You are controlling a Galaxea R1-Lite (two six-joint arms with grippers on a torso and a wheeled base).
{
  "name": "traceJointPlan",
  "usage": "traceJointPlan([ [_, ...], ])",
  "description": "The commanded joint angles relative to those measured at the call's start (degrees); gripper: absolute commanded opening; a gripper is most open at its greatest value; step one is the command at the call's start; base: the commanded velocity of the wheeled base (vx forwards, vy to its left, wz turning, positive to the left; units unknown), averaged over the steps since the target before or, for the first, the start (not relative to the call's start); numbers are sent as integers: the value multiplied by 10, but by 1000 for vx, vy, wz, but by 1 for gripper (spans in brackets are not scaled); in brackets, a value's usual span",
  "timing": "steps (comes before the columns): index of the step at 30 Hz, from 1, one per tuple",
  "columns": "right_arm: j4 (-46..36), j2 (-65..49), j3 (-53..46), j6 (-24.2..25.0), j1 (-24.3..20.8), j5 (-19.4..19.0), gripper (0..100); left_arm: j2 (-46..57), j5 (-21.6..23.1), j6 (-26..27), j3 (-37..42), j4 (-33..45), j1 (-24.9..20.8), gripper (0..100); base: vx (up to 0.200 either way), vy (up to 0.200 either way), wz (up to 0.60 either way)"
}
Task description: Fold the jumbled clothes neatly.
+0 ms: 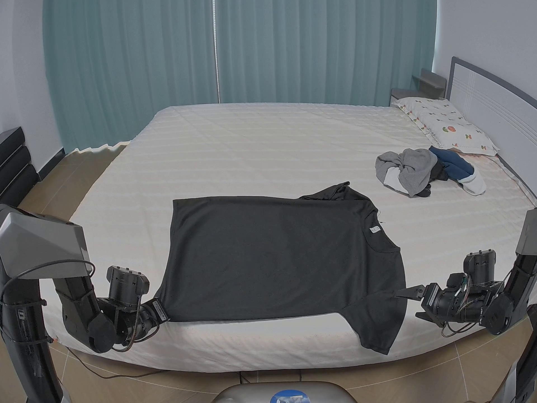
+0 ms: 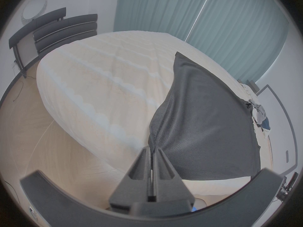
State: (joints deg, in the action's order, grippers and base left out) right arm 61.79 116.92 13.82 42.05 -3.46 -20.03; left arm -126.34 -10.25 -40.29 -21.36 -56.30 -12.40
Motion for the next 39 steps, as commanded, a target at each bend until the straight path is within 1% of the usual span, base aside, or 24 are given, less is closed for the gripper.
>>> traceJointPlan([
  [1,0,11,-5,-16,-1,1,100,0,-3,2,6,1,5,0,0,0,0],
  [5,1,37,-2,-48,0,3,100,-10,-4,4,8,1,6,0,0,0,0],
  [7,1,46,4,-52,5,6,100,-13,-4,8,8,0,11,0,0,0,0],
  [10,1,49,6,-52,6,7,100,-13,-4,13,8,0,15,0,0,0,0],
  [11,2,60,10,-54,14,8,100,-14,-3,21,8,-2,24,0,0,0,0],
  [15,16,73,16,-53,14,8,100,-14,-3,21,9,-3,24,0,0,0,0],
  [18,64,104,22,-53,13,9,100,-14,-1,21,9,-4,24,0,0,0,0],
  [23,77,127,59,-53,13,10,100,-15,1,20,9,-5,24,0,0,0,0],
  [25,72,138,79,-53,11,19,100,-14,1,20,8,-5,24,0,0,0,0],
  [26,72,145,86,-53,8,30,100,-14,1,20,9,-5,24,0,0,0,0],
  [27,72,145,86,-53,8,30,100,-14,1,20,9,-5,24,0,0,0,0],
  [28,75,155,102,-54,5,54,100,-14,1,20,9,-5,23,0,0,0,0],
  [29,73,157,113,-54,3,61,100,-14,1,20,9,-5,23,0,0,0,0],
  [37,72,177,147,-53,-21,68,100,-15,2,19,9,-5,22,0,0,0,0],
  [38,72,180,149,-54,-23,68,0,-15,2,19,9,-5,22,0,0,0,0],
  [39,72,185,154,-54,-24,68,0,-15,2,19,10,-5,21,0,0,0,0],
])
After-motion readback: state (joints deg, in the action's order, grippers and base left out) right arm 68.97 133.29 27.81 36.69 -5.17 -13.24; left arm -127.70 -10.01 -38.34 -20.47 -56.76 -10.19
